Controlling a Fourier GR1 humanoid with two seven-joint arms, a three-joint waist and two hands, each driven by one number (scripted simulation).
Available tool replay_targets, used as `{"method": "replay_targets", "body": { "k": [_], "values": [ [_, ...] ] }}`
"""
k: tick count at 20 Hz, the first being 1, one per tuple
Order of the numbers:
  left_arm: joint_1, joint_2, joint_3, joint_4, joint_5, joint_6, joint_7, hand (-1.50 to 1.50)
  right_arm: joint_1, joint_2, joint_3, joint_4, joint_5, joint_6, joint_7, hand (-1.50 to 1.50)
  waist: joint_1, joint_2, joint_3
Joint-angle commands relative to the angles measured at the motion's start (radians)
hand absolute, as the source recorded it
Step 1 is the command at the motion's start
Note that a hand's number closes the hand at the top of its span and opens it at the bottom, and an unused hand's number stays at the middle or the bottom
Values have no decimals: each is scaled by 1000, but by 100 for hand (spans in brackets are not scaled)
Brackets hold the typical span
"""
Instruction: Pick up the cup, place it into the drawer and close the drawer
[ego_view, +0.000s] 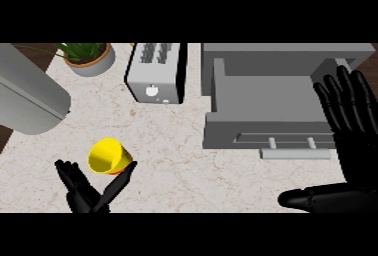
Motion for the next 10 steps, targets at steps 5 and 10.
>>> {"method": "replay_targets", "body": {
  "k": [5,10],
  "values": [
    [-130,-2,47,223,91,-71,-122,-150,-18,2,15,-38,13,-19,58,-150,-3,0,0],
    [-126,15,63,215,45,-145,-78,-150,51,14,-6,-27,-13,11,-21,-150,-2,0,0]
  ]
}}
